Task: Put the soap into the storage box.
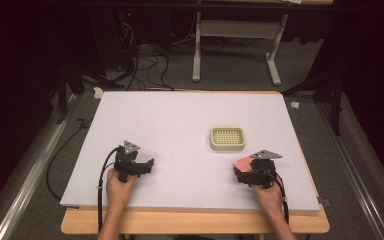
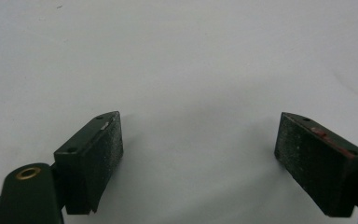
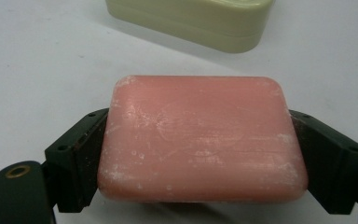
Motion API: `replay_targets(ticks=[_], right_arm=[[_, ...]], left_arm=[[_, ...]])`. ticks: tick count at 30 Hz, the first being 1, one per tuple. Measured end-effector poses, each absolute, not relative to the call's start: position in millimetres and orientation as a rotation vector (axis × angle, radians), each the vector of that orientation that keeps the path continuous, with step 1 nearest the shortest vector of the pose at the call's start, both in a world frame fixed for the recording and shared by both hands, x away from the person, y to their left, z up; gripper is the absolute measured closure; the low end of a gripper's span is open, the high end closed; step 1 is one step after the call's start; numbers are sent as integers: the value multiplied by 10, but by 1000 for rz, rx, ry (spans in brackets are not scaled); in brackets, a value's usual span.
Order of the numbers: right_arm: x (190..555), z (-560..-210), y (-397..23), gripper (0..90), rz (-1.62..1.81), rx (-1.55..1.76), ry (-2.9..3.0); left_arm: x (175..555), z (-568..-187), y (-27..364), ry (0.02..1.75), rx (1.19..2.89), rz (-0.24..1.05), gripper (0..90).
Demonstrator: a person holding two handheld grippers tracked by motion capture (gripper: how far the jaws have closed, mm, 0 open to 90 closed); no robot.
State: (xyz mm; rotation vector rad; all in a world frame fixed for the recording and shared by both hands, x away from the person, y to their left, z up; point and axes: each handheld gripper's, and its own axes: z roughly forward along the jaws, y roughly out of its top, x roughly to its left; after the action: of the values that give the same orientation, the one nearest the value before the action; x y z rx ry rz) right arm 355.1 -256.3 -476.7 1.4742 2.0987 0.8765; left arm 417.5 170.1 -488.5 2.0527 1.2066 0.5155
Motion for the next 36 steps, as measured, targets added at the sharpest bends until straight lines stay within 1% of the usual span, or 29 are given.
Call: replay_targets(ticks=[18,36], right_arm=[[3532,-4541,-2559,137,970,1432,2105],[3630,-4329,-2616,138,1097,1440,2104]], left_arm=[[4175,-4885,1701,1207,2052,516,158],[4175,-4885,1701,1207,2052,515,158]])
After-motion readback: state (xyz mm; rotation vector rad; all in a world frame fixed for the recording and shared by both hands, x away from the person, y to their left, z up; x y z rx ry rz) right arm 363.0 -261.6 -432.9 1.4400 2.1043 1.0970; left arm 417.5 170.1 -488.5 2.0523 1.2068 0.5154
